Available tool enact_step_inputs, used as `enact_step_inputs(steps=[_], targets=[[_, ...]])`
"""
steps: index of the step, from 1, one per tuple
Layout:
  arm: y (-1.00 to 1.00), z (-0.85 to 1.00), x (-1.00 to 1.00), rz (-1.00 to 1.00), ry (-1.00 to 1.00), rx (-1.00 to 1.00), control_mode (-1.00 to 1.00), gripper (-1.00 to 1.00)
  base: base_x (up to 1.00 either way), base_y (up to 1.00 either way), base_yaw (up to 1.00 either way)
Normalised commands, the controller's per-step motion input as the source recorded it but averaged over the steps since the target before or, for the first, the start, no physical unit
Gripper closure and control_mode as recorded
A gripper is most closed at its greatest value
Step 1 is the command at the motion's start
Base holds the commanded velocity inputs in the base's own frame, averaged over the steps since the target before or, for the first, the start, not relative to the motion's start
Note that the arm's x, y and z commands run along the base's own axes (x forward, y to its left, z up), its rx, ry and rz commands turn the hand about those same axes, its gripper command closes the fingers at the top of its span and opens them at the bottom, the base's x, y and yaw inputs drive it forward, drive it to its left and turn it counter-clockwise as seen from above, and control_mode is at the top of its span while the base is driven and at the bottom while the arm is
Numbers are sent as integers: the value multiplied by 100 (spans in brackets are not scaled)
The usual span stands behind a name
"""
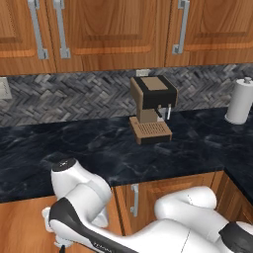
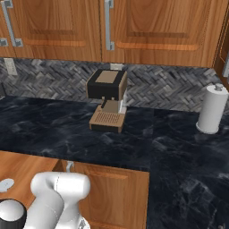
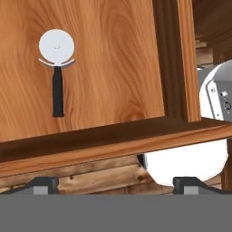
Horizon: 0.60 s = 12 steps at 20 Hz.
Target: Take the pizza cutter from the drawer on the left and place it on the dining counter for cutting.
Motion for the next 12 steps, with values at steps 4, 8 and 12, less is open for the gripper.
enact_step_inputs(steps=[4, 8, 12], targets=[[13, -15, 14, 0, 1, 0, -100, -100, 0, 0, 0], [12, -2, 18, 6, 0, 5, -100, -100, 0, 0, 0], [14, -12, 29, 11, 0, 4, -100, -100, 0, 0, 0]])
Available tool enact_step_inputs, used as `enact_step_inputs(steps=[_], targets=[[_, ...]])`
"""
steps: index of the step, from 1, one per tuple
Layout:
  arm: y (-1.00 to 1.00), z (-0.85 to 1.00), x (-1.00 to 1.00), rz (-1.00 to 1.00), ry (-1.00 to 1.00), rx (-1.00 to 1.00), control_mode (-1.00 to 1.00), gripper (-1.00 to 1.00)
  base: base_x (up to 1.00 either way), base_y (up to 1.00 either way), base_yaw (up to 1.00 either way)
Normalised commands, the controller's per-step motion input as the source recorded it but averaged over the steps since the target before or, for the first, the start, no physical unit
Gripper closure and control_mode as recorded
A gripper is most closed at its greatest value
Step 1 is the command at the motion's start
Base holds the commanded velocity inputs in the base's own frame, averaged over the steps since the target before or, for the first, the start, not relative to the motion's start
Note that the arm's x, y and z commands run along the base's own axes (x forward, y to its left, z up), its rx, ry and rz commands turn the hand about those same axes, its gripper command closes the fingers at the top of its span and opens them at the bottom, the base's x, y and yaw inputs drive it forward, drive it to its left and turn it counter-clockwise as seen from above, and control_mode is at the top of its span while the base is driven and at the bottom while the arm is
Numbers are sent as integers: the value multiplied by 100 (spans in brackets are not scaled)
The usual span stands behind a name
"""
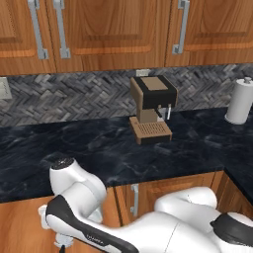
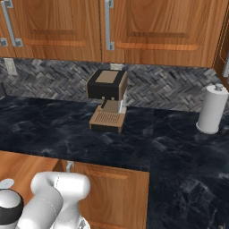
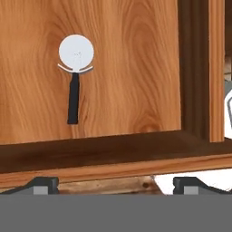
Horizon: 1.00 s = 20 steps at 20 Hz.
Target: Take the pizza cutter from the drawer on the left and place it on the dining counter for cutting.
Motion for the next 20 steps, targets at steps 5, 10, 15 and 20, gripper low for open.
enact_step_inputs(steps=[5, 10, 15, 20], targets=[[17, -50, 33, 10, 0, 2, -100, -100, 0, 0, 0], [17, -63, 13, 5, 0, 9, -100, -100, 0, 0, 0], [30, -56, 10, 1, 0, 6, -100, -100, 0, 0, 0], [41, -40, 13, 0, 0, 1, -100, -100, 0, 0, 0]])
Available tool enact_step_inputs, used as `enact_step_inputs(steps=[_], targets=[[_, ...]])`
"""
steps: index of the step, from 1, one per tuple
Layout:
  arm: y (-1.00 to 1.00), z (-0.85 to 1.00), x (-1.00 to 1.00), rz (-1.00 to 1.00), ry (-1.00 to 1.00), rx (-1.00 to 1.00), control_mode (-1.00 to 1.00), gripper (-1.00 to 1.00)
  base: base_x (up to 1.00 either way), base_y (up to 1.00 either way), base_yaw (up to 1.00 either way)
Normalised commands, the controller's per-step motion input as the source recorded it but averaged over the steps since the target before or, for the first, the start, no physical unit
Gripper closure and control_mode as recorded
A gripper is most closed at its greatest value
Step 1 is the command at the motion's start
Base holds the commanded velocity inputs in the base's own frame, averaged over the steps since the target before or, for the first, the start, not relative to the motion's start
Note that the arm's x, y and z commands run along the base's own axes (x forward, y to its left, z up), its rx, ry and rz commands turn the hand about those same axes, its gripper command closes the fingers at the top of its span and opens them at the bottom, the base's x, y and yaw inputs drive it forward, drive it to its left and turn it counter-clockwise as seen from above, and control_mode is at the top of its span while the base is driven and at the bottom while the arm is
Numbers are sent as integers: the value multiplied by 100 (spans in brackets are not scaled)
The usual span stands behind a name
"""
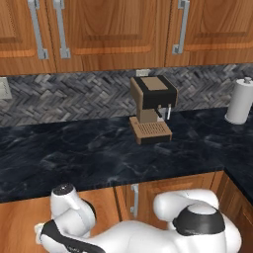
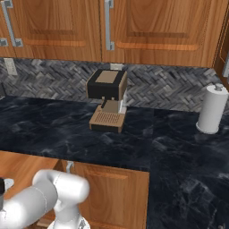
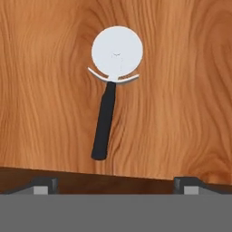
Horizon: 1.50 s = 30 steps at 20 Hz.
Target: Take the pizza cutter from the drawer on the left and place it on the dining counter for cutting.
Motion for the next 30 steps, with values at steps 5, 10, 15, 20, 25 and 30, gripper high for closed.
enact_step_inputs(steps=[5, 10, 15, 20, 25, 30], targets=[[29, -11, 13, 0, 1, 0, -100, -100, 0, 0, 0], [3, -2, 19, 0, 0, 0, -100, -100, 0, 0, 0], [0, -2, 15, 0, 1, 0, -100, -100, 0, 0, 0], [0, -18, 25, 0, 1, 0, -100, -100, 0, 0, 0], [0, -43, 4, 0, 0, 1, -100, -100, 0, 0, 0], [0, -49, 0, 0, 0, 0, -100, -100, 0, 0, 0]])
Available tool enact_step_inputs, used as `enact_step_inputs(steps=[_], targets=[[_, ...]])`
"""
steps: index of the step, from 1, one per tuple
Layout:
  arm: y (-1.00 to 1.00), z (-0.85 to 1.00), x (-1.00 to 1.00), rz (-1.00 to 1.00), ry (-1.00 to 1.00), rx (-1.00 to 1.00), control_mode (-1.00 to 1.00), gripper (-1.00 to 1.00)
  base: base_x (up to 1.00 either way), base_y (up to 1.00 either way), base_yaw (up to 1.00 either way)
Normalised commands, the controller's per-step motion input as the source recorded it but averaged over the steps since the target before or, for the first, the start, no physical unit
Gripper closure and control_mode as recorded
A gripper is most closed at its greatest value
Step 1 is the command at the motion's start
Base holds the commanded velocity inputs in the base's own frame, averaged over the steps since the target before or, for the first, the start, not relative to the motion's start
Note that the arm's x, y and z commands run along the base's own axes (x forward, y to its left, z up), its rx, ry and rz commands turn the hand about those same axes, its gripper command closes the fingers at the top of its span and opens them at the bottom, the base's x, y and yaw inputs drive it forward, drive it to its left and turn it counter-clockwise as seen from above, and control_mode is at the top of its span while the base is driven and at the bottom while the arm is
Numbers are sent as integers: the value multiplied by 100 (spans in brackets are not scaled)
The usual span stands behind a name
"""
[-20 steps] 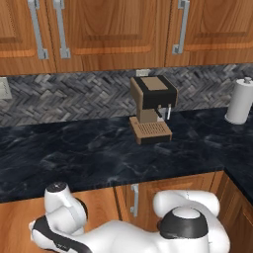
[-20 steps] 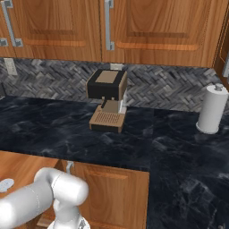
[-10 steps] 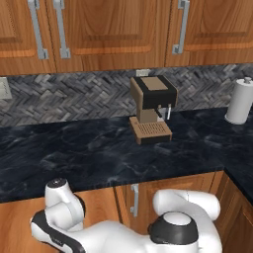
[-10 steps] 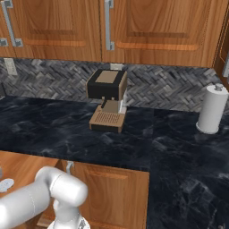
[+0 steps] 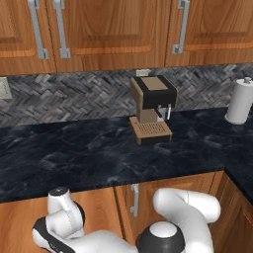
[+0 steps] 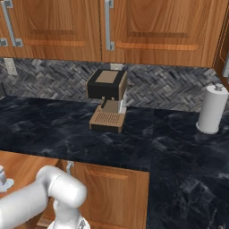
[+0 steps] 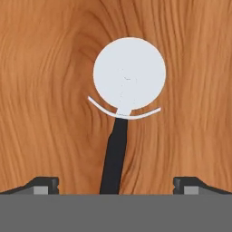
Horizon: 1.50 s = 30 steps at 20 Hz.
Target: Take the pizza cutter from the drawer on the left and place it on the dining counter for cutting.
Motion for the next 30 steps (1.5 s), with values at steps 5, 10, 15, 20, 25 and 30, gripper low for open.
enact_step_inputs(steps=[5, 10, 15, 20, 25, 30], targets=[[0, -59, 0, 0, 0, 0, -100, -100, 0, 0, 0], [5, -48, 0, 0, 0, 0, -100, -100, 0, 0, 0], [7, -35, 0, 0, 0, 0, -100, -100, 0, 0, 0], [0, -18, 0, 0, 0, 0, -100, -100, 0, 0, 0], [0, 0, 0, 0, 0, 0, -100, -100, 0, 0, 0], [0, 0, 0, 0, 0, 0, -100, -100, 0, 0, 0]])
